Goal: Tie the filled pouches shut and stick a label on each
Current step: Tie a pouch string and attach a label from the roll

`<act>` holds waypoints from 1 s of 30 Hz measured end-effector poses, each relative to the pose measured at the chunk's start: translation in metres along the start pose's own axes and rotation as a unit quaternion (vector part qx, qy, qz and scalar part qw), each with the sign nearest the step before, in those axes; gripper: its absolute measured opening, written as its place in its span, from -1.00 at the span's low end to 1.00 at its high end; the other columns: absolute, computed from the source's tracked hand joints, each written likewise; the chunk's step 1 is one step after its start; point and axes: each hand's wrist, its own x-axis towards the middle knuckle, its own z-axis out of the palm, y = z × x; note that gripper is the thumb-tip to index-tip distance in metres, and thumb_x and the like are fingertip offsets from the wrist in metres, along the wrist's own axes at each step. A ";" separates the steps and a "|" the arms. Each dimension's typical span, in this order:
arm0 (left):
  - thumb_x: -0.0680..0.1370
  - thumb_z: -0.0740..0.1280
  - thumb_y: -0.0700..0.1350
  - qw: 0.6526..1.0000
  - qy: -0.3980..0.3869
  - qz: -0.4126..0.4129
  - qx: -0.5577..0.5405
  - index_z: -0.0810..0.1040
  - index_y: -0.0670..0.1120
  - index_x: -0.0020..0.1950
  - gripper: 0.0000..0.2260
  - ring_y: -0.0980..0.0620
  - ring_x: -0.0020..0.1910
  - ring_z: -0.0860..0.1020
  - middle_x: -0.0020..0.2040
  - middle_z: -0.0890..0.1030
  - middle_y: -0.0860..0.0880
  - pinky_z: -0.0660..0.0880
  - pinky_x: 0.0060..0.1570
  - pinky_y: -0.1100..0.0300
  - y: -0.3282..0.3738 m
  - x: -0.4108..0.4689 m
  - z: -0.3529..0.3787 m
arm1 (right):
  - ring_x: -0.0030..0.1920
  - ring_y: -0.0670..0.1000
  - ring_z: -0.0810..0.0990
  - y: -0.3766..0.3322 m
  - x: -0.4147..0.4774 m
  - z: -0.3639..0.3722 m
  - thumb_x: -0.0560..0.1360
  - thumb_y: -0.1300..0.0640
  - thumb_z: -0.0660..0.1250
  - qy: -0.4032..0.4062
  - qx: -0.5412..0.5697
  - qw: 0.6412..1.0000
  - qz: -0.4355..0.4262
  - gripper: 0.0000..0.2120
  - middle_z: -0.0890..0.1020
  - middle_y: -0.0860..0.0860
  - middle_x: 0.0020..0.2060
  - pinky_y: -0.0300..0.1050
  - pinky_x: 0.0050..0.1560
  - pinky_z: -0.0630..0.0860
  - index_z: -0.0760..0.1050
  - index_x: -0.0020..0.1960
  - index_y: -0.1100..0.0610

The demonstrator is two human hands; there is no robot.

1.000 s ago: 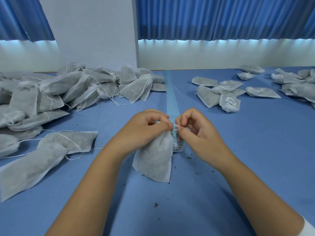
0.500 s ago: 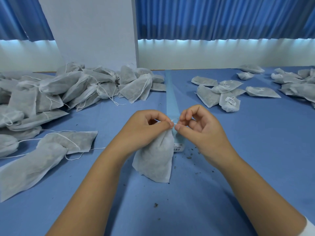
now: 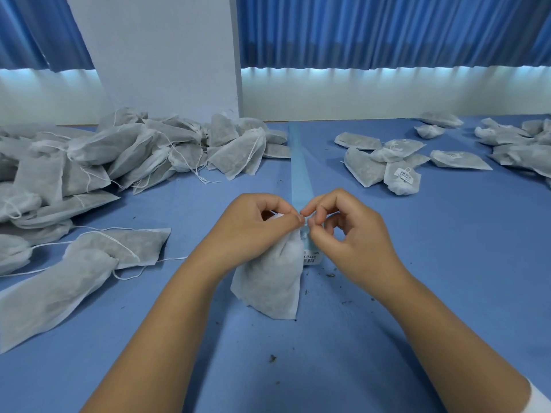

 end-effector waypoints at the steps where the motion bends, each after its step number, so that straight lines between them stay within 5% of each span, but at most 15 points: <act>1: 0.51 0.44 -0.07 1.000 -0.004 -0.001 -0.002 0.68 -0.03 -0.22 -0.88 0.13 -0.28 0.46 -0.32 0.59 -0.01 0.38 -0.24 0.31 0.000 0.000 0.000 | -0.27 0.01 0.50 0.000 0.000 0.000 0.41 0.34 0.32 -0.005 0.007 1.000 0.007 -0.74 0.63 -0.09 -0.15 -0.12 -0.20 0.48 0.40 -0.24 -0.01; 3: 0.50 0.44 -0.06 1.000 -0.008 -0.002 -0.004 0.69 -0.05 -0.21 -0.89 0.10 -0.25 0.47 -0.24 0.63 -0.15 0.38 -0.18 0.21 0.001 -0.001 0.000 | -0.25 0.15 0.50 -0.001 0.000 0.000 0.40 0.29 0.32 -0.014 0.038 0.999 0.024 -0.80 0.63 -0.06 -0.18 -0.06 -0.20 0.47 0.41 -0.23 0.02; 6: 0.50 0.44 -0.05 1.000 -0.005 -0.011 -0.006 0.69 -0.05 -0.21 -0.88 0.12 -0.26 0.47 -0.28 0.60 -0.06 0.38 -0.17 0.20 0.002 -0.002 0.000 | -0.27 0.28 0.46 0.000 0.002 -0.002 0.44 0.32 0.34 -0.023 0.111 0.991 0.070 -0.81 0.60 -0.01 -0.22 0.07 -0.20 0.41 0.41 -0.22 0.06; 10: 0.52 0.41 -0.07 0.999 -0.020 -0.019 -0.022 0.70 -0.06 -0.19 -0.87 0.10 -0.18 0.51 -0.13 0.68 -0.17 0.40 -0.08 0.19 0.004 -0.002 0.000 | -0.25 -0.07 0.54 -0.001 0.005 -0.005 0.48 0.40 0.32 -0.047 0.177 0.977 0.111 -0.74 0.60 -0.04 -0.25 -0.25 -0.18 0.47 0.41 -0.22 0.07; 15: 0.53 0.41 -0.13 0.997 -0.035 -0.019 -0.065 0.68 -0.11 -0.19 -0.87 0.16 -0.16 0.54 -0.19 0.67 -0.08 0.43 -0.09 0.33 0.006 -0.003 0.000 | -0.30 -0.09 0.50 0.001 0.006 -0.002 0.37 0.32 0.34 -0.035 0.259 0.954 0.147 -0.76 0.60 -0.01 -0.26 -0.31 -0.28 0.45 0.45 -0.30 -0.01; 19: 0.54 0.39 -0.17 0.994 -0.046 -0.017 -0.101 0.68 -0.01 -0.24 -0.83 0.26 -0.17 0.58 -0.22 0.69 0.09 0.44 -0.15 0.50 0.007 -0.004 0.001 | -0.32 -0.10 0.52 0.004 0.005 -0.001 0.44 0.44 0.37 -0.009 0.240 0.961 0.134 -0.67 0.59 -0.03 -0.30 -0.31 -0.26 0.47 0.49 -0.27 0.02; 24: 0.54 0.36 -0.18 0.992 -0.043 -0.022 -0.119 0.70 -0.02 -0.21 -0.82 0.20 -0.06 0.61 -0.08 0.73 -0.01 0.45 0.03 0.32 0.008 -0.005 0.000 | -0.29 -0.10 0.59 0.001 0.005 0.000 0.46 0.41 0.39 0.021 0.212 0.968 0.137 -0.85 0.65 -0.06 -0.30 -0.31 -0.24 0.52 0.57 -0.13 0.19; 30: 0.53 0.40 -0.16 0.990 -0.022 -0.033 -0.135 0.71 -0.06 -0.20 -0.86 0.15 -0.13 0.59 -0.17 0.70 -0.06 0.44 -0.02 0.26 0.006 -0.004 -0.001 | -0.20 0.00 0.61 -0.003 0.002 0.001 0.49 0.34 0.39 0.020 0.142 0.983 0.118 -0.88 0.72 0.03 -0.18 -0.20 -0.15 0.58 0.67 -0.07 0.18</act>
